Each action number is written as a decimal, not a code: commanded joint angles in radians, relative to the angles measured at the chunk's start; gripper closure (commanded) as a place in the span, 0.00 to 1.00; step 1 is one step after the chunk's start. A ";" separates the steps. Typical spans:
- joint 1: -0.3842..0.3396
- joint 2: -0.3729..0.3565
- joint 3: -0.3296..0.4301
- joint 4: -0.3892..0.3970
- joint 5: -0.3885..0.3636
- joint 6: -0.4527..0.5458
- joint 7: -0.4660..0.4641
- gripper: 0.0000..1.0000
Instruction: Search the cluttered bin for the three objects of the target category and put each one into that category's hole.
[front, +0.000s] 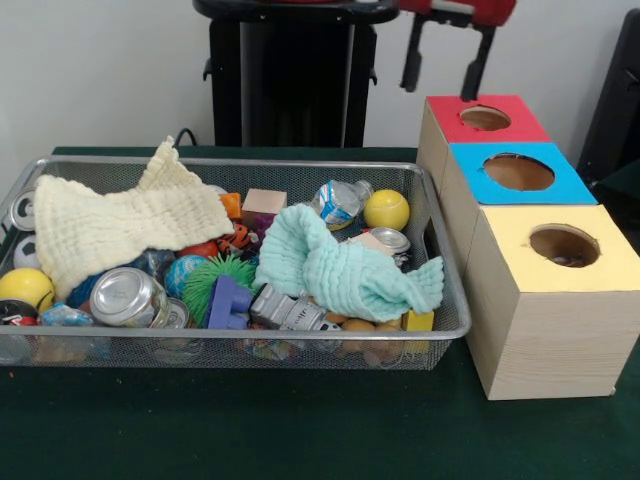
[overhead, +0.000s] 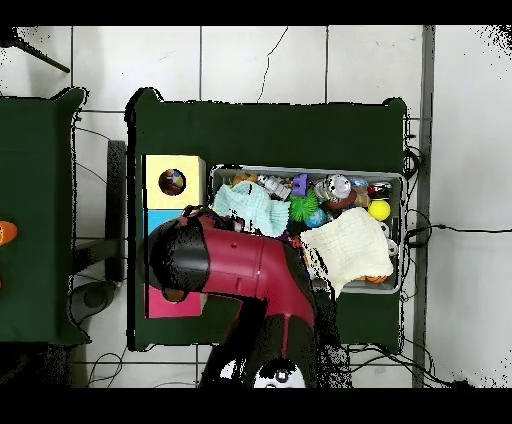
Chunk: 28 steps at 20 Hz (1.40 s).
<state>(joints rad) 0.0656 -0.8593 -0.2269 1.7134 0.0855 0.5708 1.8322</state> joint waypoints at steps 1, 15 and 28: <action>-0.056 -0.019 0.058 0.108 -0.090 0.115 -0.086 0.00; -0.189 0.012 0.152 0.145 -0.184 -0.047 -0.074 0.00; -0.269 0.037 0.205 0.149 -0.264 -0.085 -0.061 0.00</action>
<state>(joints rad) -0.1699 -0.8627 -0.1443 1.7808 -0.1144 0.5465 1.8322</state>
